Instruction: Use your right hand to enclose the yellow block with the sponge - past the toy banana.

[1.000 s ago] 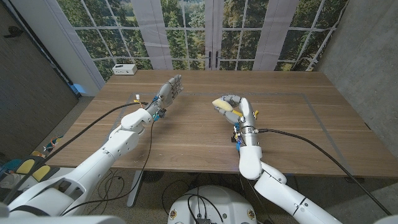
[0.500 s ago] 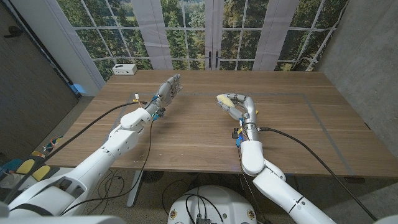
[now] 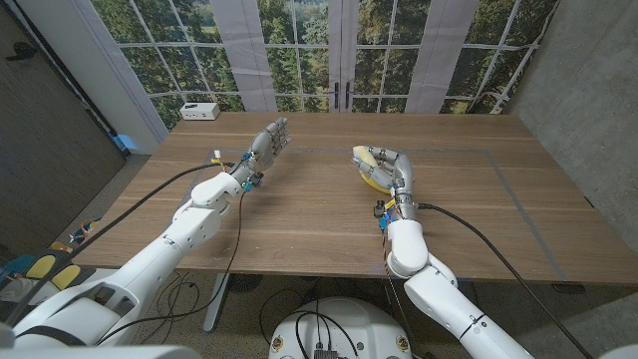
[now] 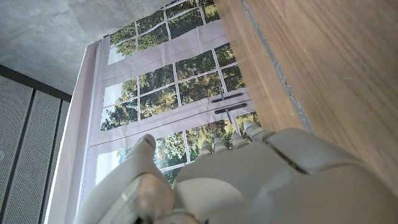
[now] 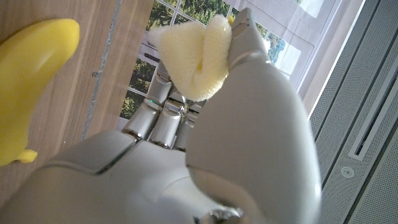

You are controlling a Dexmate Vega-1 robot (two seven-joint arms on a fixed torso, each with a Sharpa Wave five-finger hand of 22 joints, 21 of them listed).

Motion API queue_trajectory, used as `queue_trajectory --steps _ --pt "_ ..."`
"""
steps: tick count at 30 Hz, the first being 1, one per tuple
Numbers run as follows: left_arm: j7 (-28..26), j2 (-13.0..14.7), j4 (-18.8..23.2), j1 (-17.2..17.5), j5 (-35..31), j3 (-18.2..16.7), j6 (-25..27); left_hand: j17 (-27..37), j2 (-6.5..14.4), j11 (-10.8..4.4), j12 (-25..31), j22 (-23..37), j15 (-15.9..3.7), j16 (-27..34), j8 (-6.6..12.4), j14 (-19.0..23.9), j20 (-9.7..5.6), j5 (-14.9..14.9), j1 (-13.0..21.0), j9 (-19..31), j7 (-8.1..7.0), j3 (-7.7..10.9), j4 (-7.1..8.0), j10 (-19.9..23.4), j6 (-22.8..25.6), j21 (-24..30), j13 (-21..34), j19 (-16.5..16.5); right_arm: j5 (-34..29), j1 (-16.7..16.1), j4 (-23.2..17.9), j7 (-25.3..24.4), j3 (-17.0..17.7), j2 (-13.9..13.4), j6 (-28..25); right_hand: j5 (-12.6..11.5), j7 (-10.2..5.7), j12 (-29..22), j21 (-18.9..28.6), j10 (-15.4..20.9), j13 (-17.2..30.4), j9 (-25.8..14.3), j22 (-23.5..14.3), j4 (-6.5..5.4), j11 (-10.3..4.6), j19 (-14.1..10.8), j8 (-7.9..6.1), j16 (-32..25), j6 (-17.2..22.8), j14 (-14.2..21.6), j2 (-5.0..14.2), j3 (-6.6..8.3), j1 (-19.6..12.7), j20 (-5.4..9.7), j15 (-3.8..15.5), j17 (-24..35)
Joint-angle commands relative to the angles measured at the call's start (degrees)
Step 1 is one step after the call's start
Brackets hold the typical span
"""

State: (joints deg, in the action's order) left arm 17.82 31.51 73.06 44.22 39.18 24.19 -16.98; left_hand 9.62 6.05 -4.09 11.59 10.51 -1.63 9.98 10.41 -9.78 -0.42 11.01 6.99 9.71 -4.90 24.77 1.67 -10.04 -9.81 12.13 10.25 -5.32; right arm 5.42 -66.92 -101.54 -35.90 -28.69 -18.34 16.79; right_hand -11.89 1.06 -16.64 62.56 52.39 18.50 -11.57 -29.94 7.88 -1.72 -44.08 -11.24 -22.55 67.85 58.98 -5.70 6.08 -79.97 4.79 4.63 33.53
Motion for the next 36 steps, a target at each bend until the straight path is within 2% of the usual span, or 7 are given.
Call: queue_trajectory --steps 1,11,18,26,28,36 --pt "0.7 0.6 -0.2 0.8 0.9 -0.9 -0.4 0.1 0.3 -0.11 -0.2 0.3 -0.06 0.2 -0.01 -4.1 -0.30 0.0 0.2 0.3 -0.11 0.12 -0.46 -1.6 -0.7 0.0 0.2 0.0 7.9 0.3 -1.1 4.5 1.2 0.7 -0.8 -0.4 2.14 0.3 0.7 0.3 0.1 -0.2 0.0 -0.14 0.20 0.5 -0.23 0.1 1.6 5.5 11.16 0.06 -11.4 7.49 8.59 0.2" --pt "1.7 1.0 -0.8 0.6 1.2 -1.3 -0.5 0.1 0.3 0.06 -0.3 0.3 -0.05 0.2 0.00 -4.1 -0.32 0.0 0.2 0.3 -0.14 0.13 -0.49 -1.6 -0.7 0.0 0.2 0.0 12.4 1.5 -1.1 6.9 1.9 0.3 -2.7 -0.4 1.94 0.5 1.5 0.2 0.3 -0.2 0.3 -0.21 0.08 1.2 -0.13 0.5 1.3 5.5 11.19 -0.06 -11.5 7.50 8.58 0.3" --pt "2.1 1.4 -0.8 0.1 1.5 -1.4 0.3 0.1 0.3 -0.06 -0.3 0.3 -0.04 0.2 0.02 -4.1 -0.30 0.0 0.2 0.3 -0.11 0.13 -0.52 -1.6 -0.7 0.0 0.2 0.0 16.1 2.0 -0.5 7.7 2.8 1.1 -2.0 -0.4 2.14 0.8 2.3 0.1 0.4 -0.2 0.5 -0.19 0.07 1.5 -0.14 0.7 1.3 5.6 11.29 -0.08 -11.7 7.50 8.56 0.4" --pt "2.3 1.4 -0.6 0.0 1.4 -1.3 0.4 0.1 0.3 -0.01 -0.2 0.3 0.02 0.2 0.01 -4.2 -0.20 0.0 0.2 0.3 -0.09 0.13 -0.53 -1.6 -0.7 0.0 0.2 -0.1 17.6 2.1 0.0 7.5 3.5 1.4 -1.2 -0.4 2.09 0.9 3.1 0.2 0.4 -0.2 0.8 -0.19 0.12 1.8 -0.13 0.9 1.2 5.7 11.30 -0.16 -11.8 7.54 8.55 0.5" --pt "1.6 1.5 0.0 0.3 1.3 -1.4 0.6 0.1 0.3 0.15 -0.2 0.3 0.03 0.2 0.02 -4.2 -0.18 0.0 0.2 0.3 -0.08 0.13 -0.53 -1.6 -0.6 0.0 0.2 -0.1 17.7 2.2 0.0 7.4 3.7 1.3 -1.1 -0.4 2.15 1.0 3.3 0.1 0.5 -0.2 0.9 -0.21 -0.22 1.9 -0.12 1.0 1.2 5.7 11.31 -0.18 -11.8 7.52 8.52 0.5" --pt "0.8 3.0 2.9 2.3 1.6 -2.2 0.7 0.1 0.3 0.29 -0.3 0.3 0.08 0.2 -0.01 -4.2 -0.07 0.0 0.2 0.3 -0.16 0.12 -0.53 -1.7 -0.7 0.0 0.2 -0.1 20.1 2.2 0.5 8.0 4.5 1.7 0.0 -0.3 2.34 1.2 4.1 0.1 0.6 -0.2 1.2 -0.21 0.05 2.3 -0.15 1.2 1.2 5.9 11.45 -0.19 -12.0 7.54 8.54 0.7"
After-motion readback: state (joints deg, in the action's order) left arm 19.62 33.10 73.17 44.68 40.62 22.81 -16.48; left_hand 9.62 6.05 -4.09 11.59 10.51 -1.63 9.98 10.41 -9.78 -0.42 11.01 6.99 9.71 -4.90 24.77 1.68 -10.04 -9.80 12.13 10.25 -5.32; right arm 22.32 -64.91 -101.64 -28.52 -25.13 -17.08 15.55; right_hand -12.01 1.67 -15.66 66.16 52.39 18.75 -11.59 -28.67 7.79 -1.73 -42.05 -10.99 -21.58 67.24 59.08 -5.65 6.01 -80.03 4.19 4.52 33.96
